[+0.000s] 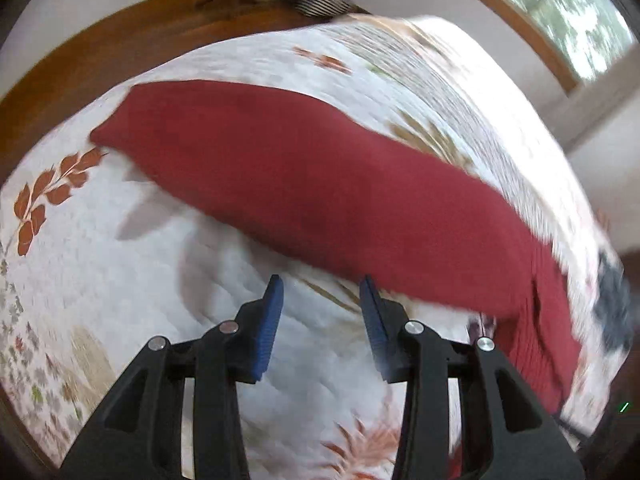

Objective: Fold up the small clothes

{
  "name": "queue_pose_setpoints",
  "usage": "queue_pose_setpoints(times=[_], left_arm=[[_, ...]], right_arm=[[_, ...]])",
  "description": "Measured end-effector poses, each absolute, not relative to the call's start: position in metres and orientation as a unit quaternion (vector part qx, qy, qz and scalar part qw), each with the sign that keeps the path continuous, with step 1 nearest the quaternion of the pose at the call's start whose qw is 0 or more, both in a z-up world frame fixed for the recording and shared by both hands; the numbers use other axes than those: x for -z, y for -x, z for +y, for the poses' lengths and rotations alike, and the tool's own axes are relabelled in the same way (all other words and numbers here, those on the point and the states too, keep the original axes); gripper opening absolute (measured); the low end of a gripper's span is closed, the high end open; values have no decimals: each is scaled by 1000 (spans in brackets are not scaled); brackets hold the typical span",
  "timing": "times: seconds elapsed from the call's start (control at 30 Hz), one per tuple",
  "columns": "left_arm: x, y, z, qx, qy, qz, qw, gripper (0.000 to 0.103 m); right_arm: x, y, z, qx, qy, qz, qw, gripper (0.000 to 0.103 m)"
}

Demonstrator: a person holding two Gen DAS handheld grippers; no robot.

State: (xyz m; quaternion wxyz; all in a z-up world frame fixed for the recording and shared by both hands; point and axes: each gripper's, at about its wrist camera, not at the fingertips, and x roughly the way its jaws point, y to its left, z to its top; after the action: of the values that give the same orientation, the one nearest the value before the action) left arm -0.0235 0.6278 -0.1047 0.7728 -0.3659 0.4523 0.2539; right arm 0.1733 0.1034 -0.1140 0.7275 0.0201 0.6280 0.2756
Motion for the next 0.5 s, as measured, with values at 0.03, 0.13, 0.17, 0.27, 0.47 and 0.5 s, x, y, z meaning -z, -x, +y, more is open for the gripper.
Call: queue_pose_setpoints(times=[0.03, 0.13, 0.17, 0.27, 0.47, 0.5], left_arm=[[110, 27, 640, -258, 388, 440, 768, 39], [123, 33, 664, -259, 448, 402, 756, 38], [125, 33, 670, -259, 462, 389, 754, 38], [131, 30, 680, -261, 482, 365, 753, 38], [136, 23, 698, -269, 496, 336, 754, 36], [135, 21, 699, -271, 495, 336, 754, 36]], right_arm=[[116, -172, 105, -275, -19, 629, 727, 60], [123, -171, 109, -269, -10, 635, 724, 60], [126, -171, 108, -267, -6, 637, 723, 60], [132, -171, 108, -258, 0, 643, 721, 60], [138, -173, 105, -250, 0, 647, 720, 60], [140, -173, 105, -248, 0, 648, 720, 60]])
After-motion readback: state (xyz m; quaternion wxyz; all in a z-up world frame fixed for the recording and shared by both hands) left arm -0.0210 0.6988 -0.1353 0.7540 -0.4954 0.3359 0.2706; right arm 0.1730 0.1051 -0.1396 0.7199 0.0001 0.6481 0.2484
